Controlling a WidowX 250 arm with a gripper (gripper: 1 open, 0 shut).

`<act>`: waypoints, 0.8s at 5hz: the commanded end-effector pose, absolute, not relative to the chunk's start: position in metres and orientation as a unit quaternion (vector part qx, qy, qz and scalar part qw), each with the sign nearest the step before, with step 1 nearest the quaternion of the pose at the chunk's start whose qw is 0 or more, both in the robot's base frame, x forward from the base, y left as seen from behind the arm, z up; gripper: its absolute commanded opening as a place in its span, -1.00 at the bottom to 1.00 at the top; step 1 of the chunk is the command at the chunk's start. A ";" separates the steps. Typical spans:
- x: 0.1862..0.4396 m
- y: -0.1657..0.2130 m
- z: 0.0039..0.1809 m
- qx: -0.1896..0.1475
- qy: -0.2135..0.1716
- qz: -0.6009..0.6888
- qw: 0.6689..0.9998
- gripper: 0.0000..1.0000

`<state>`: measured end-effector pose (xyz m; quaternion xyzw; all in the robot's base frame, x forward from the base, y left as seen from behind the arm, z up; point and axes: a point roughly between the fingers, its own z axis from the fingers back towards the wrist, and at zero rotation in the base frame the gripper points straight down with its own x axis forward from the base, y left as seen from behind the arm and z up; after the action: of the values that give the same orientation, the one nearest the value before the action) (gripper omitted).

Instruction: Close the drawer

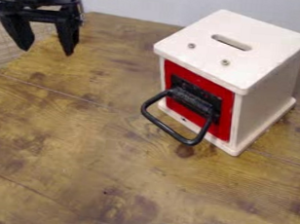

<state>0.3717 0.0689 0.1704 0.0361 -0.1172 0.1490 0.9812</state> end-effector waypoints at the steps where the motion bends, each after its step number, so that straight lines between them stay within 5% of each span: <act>1: 0.368 0.068 0.187 0.042 -0.154 0.110 0.981 1.00; 2: 0.368 0.068 0.175 0.052 -0.148 0.086 0.984 1.00; 4: 0.366 0.063 0.184 0.059 -0.147 0.118 0.980 1.00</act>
<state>0.3647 0.0646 0.1508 0.0551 -0.0999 0.1219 0.9860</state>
